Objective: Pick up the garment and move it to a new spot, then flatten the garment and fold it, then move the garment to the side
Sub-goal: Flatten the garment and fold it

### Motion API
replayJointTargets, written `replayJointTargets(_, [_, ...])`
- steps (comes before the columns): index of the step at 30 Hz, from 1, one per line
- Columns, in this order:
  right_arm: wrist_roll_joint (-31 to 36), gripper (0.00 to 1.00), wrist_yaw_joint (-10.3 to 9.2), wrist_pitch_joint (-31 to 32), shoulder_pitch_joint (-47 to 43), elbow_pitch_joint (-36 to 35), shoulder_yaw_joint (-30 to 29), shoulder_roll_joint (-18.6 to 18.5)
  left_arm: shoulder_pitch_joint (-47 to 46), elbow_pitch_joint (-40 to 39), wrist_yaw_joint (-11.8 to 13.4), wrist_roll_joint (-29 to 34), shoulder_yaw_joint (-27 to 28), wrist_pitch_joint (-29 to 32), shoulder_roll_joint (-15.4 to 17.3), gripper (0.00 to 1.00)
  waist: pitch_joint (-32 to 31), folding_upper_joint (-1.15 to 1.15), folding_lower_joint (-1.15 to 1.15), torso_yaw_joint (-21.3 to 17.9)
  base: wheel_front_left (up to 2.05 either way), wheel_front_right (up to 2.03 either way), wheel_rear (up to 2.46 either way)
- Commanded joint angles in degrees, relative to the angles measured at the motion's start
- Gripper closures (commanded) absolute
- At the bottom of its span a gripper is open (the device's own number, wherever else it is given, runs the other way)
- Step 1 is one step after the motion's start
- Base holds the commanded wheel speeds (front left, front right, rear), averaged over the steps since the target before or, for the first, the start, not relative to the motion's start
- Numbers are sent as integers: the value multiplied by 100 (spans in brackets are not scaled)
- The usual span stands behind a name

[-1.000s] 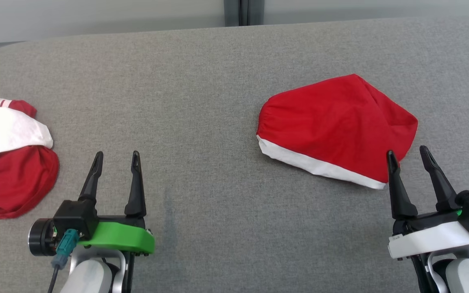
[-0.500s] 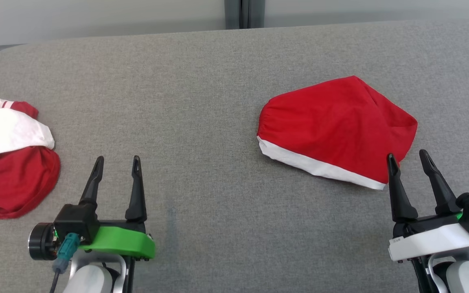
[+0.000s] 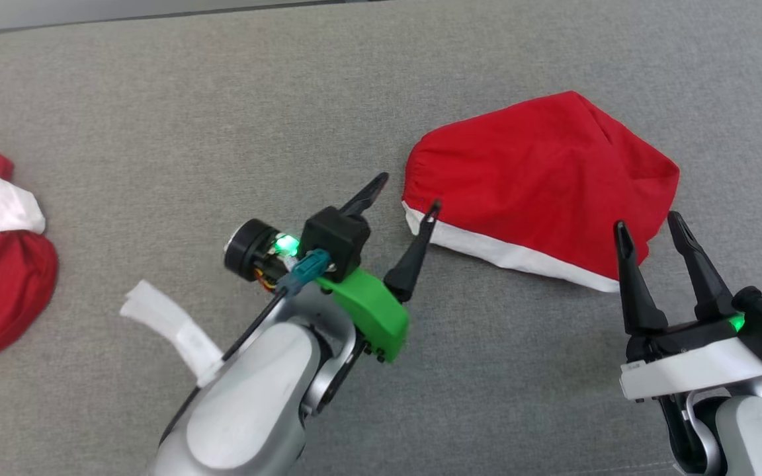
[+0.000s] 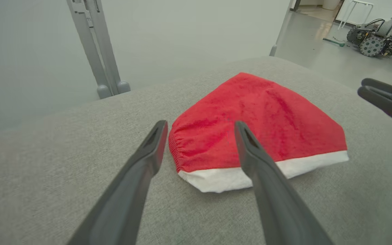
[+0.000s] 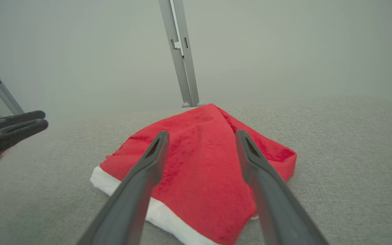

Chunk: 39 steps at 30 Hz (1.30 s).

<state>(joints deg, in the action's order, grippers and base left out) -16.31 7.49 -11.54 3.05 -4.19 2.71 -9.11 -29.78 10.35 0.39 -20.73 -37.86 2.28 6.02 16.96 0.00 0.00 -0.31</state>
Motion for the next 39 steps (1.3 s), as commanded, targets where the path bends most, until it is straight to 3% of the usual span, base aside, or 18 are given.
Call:
replayJointTargets(1, [-28, 0, 1, -32, 103, 24, 26, -2, -195, 169, -50, -28, -47, 108, -25, 0, 283, 0, 0, -317, 0, 0, 0])
replayJointTargets(4, [-55, 0, 1, -87, 205, 104, 61, 27, -525, 756, -140, -88, -152, 341, -114, 0, 437, 0, 0, -538, 0, 0, 0])
replayJointTargets(10, [-126, 0, 1, -201, 257, 281, 57, 73, -821, 1803, 26, -232, 0, 561, -166, 0, 593, 0, 0, -783, 0, 0, 0])
replayJointTargets(11, [-132, 0, 1, -228, 259, 305, 50, 76, -828, 1925, -1, -285, 14, 589, -178, 19, 600, 0, 0, -799, 0, 0, 0])
replayJointTargets(12, [-143, 0, 1, -235, 259, 324, 42, 82, -854, 1991, -27, -305, 19, 585, -187, 56, 603, 0, 0, -806, 0, 0, 0])
replayJointTargets(13, [-148, 0, 1, -247, 261, 345, 30, 83, -900, 2032, -29, -321, 42, 512, -193, 100, 610, 0, 0, -807, 0, 0, 0])
replayJointTargets(20, [-183, 0, 1, -302, 281, 418, -80, 81, -811, 1961, 105, -425, 320, -148, -52, 100, 564, 0, 0, -685, 0, 0, 0])
replayJointTargets(26, [-216, 0, 1, -306, 174, 437, -146, 39, -237, 1513, 530, -601, 783, -530, 322, 100, 487, 0, 0, -476, 0, 0, 0])
replayJointTargets(33, [-225, 0, 1, -210, 104, 408, -234, 9, 820, 739, 1049, -887, 1254, -593, 758, 100, 434, 0, 0, -199, 0, 0, 0])
replayJointTargets(39, [-160, 0, 1, -122, 120, 355, -232, -55, 1415, 290, 1231, -1024, 1321, -522, 827, 100, 326, 0, 0, -45, 0, 0, 0])
